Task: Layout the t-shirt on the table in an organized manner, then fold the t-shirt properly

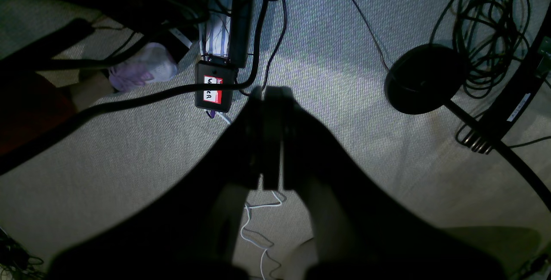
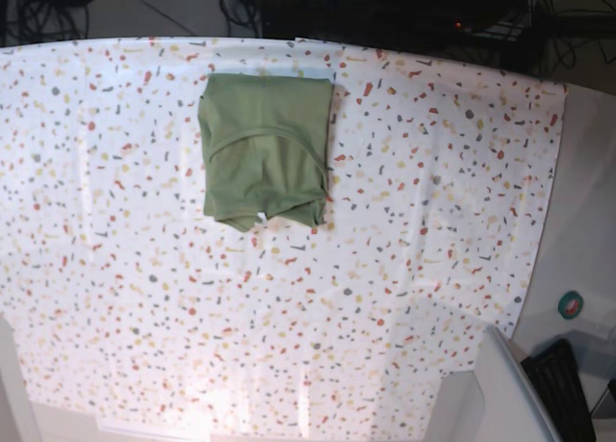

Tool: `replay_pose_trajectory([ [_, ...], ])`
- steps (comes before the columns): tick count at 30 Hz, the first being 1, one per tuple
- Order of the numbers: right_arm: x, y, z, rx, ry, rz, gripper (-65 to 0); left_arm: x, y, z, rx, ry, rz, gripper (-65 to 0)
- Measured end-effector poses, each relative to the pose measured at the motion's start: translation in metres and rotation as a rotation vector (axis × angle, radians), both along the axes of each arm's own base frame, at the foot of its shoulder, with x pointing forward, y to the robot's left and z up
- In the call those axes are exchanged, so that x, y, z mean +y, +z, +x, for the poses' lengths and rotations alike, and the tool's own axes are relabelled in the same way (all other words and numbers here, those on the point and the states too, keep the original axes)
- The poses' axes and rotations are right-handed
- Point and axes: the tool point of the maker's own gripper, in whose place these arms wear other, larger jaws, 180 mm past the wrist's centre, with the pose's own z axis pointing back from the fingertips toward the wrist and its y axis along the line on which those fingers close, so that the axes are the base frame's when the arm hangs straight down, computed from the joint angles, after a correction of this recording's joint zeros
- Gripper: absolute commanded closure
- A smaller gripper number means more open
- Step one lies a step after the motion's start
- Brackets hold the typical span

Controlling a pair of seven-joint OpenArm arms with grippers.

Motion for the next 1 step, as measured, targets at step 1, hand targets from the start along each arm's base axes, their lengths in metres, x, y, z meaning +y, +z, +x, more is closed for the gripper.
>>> replay_pose_trajectory([
  [1,-0.0008,0.0,0.0002,0.0,0.0,-0.002,0.0,0.003,0.0004,-0.0016,0.003,-0.001,0.005,0.0],
])
